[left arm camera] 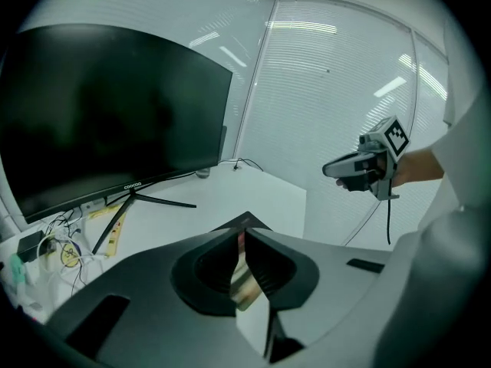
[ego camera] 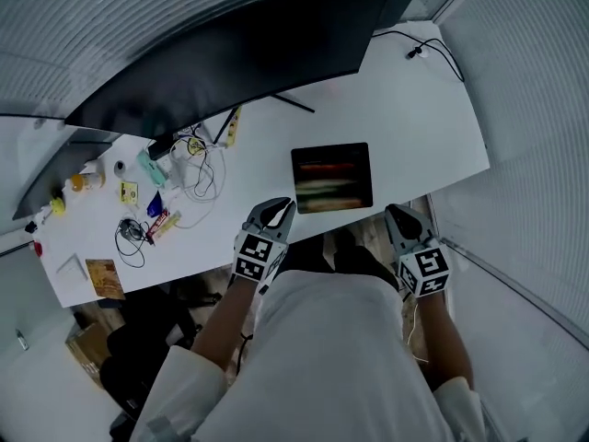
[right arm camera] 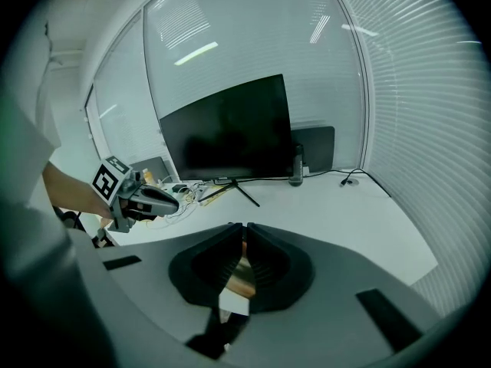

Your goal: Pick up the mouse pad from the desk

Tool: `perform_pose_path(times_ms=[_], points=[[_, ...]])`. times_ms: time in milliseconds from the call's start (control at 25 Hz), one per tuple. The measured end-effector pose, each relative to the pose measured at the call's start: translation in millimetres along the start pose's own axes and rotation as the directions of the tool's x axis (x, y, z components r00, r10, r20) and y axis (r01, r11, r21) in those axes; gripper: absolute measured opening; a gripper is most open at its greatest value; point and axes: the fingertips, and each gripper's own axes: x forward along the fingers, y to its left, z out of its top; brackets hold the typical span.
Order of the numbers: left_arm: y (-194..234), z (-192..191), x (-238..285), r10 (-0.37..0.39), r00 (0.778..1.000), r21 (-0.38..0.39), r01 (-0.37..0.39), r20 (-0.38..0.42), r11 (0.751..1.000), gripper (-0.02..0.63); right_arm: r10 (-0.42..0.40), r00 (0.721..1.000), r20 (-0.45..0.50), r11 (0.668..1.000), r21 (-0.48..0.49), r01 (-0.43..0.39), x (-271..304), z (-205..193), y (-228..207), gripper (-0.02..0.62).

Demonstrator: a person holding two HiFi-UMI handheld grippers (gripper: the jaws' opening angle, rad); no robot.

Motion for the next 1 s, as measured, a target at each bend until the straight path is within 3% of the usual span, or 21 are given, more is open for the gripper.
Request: perform_pose_path(times_ms=[200, 280, 560, 800, 1000], points=[[13.8, -7.7, 34.7, -0.045, 0.998, 0.058, 0.047, -0.036, 0.997, 0.028, -0.026, 1.000, -0.004, 0.999, 0.031, 0.027, 6.4, -16.0, 6.2, 0.038], [22.1, -12.3, 47.4, -0.055, 0.997, 0.072, 0.059, -0.059, 0.996, 0.094, -0.030, 0.999, -0.015, 0.999, 0.041, 0.031, 9.2, -20.9, 9.2, 0.038], [44.4, -27.2, 91.6, -0.083, 0.983, 0.141, 0.106, -0.163, 0.984, 0.165, -0.058, 0.997, -0.053, 0.994, 0.085, 0.062, 18.3, -29.8, 7.8, 0.038], [52.2, -44.4, 129.4, -0.124, 0.949, 0.237, 0.196, -0.290, 0.952, 0.278, -0.063, 0.995, -0.081, 0.989, 0.128, 0.073, 28.7, -38.0, 11.4, 0.038], [63.1, -48.4, 151.7, -0.114, 0.927, 0.293, 0.227, -0.357, 0.929, 0.311, -0.061, 0.993, -0.101, 0.986, 0.150, 0.076, 36.1, -43.0, 14.3, 0.038]])
